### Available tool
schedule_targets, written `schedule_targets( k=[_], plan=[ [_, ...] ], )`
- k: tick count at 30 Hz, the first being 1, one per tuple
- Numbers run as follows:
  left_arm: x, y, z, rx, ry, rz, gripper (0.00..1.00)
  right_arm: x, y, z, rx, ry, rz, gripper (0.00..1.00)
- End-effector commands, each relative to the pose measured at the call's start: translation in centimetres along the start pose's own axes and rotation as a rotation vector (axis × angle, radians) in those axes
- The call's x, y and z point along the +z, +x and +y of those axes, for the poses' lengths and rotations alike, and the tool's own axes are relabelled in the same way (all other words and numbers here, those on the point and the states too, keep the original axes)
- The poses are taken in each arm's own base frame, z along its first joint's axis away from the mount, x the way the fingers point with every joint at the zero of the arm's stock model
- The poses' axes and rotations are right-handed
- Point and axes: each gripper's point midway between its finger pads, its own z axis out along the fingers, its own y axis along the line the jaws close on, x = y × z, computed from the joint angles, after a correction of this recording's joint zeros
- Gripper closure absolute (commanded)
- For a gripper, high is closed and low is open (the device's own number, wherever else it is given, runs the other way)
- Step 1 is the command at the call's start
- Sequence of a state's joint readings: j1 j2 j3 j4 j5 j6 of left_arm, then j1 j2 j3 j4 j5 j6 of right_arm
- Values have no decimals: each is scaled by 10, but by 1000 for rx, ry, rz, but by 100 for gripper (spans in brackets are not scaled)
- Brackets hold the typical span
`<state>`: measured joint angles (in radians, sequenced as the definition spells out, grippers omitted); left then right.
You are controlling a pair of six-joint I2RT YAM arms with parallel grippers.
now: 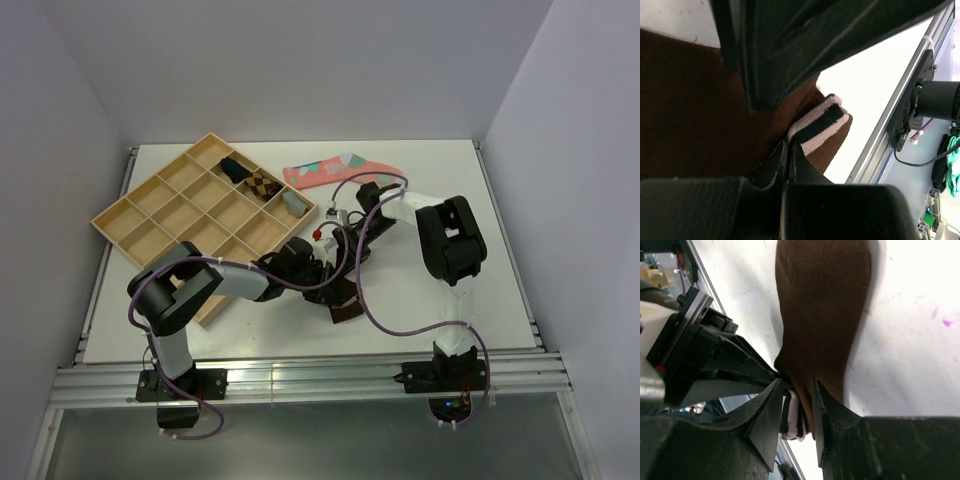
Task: Roll the socks
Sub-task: Roll the sock at the center of the board.
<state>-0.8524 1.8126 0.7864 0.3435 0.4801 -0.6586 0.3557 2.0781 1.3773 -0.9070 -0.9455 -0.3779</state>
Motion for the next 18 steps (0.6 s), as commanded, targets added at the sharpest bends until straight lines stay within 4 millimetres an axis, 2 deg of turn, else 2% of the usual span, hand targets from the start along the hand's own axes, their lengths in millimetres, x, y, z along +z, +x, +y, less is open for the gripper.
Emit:
schedule_targets(
  k=[1,8,12,18],
  plan=[
    [-5,-15,-10,36,11,-75,100,8,-8,4,-22,19,1,63],
    [-9,-19,-13,59,-6,-109,100,22,-16,1,6,65,19,64],
    [-6,-18,-15,70,-2,-96,100,26,-17,-8,-13,146,14,64],
    [-4,-17,-24,92,13,-70,100,23,-18,-33,27,285,4,66]
  ],
)
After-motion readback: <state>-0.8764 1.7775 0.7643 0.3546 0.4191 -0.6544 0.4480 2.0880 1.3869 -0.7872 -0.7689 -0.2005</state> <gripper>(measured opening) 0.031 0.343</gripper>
